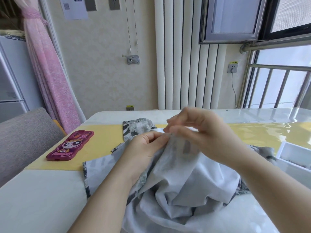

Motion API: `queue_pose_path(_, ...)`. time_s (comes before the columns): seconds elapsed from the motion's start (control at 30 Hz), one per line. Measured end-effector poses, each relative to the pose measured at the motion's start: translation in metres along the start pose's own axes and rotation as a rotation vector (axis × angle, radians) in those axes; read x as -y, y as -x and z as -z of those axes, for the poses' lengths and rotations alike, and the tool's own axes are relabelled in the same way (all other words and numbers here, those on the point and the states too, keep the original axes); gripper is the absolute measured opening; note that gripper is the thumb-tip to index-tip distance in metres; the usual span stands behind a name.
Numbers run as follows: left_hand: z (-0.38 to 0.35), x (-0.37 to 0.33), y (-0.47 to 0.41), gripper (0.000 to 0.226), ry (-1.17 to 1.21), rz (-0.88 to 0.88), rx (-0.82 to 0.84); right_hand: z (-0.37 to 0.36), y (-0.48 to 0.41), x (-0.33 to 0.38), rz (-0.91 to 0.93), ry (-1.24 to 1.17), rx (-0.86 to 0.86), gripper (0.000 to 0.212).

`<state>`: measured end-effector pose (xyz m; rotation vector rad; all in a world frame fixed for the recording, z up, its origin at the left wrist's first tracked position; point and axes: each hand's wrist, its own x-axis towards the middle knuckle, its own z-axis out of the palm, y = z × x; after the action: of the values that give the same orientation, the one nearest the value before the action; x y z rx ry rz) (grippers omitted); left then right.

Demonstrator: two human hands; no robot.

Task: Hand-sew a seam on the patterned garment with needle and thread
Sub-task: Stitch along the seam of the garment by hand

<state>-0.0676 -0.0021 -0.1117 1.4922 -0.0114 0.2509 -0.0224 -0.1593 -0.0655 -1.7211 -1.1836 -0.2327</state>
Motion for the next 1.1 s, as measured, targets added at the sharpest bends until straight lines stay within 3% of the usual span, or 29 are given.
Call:
queue_pose_path(0.13,0.003,0.007,-0.001,0.018,-0.064,0.015,-0.060,0.007,-0.002,0.016,-0.259,-0.715,-0.223,0.009)
queue_pose_path(0.23,0.002,0.007,-0.001,0.016,-0.067,0.003,-0.079,0.014,0.003,0.019,-0.451,-0.832,-0.333,0.013)
queue_pose_path(0.3,0.002,0.007,-0.001,0.017,-0.061,0.001,-0.069,0.013,0.010,0.022,-0.499,-0.649,-0.243,0.012)
queue_pose_path(0.4,0.000,0.007,0.000,0.017,-0.043,-0.010,-0.019,0.001,0.021,0.020,-0.395,0.151,-0.053,0.007)
queue_pose_path(0.47,-0.002,0.006,0.001,0.016,-0.048,-0.023,-0.001,-0.008,0.024,0.017,-0.395,0.530,-0.017,0.009)
queue_pose_path(0.57,-0.002,0.006,0.001,0.018,-0.060,-0.035,0.023,-0.009,0.022,0.022,-0.470,0.587,-0.010,0.013)
queue_pose_path(0.73,0.001,0.004,0.001,0.030,-0.019,-0.039,0.059,0.005,0.019,0.029,-0.393,0.610,-0.028,0.014)
queue_pose_path(0.83,0.003,0.006,0.000,0.016,0.015,-0.016,0.042,0.016,0.019,0.036,-0.362,0.668,0.032,0.013)
queue_pose_path(0.9,0.004,0.008,-0.001,0.014,0.021,-0.007,0.023,0.020,0.018,0.042,-0.353,0.467,0.022,0.014)
queue_pose_path(1.03,0.005,0.010,-0.001,0.016,-0.021,-0.018,0.008,0.014,0.009,0.063,-0.293,-0.530,-0.154,0.010)
queue_pose_path(1.1,0.004,0.010,-0.002,0.016,-0.017,-0.017,0.003,0.008,0.003,0.072,-0.250,-0.859,-0.086,0.016)
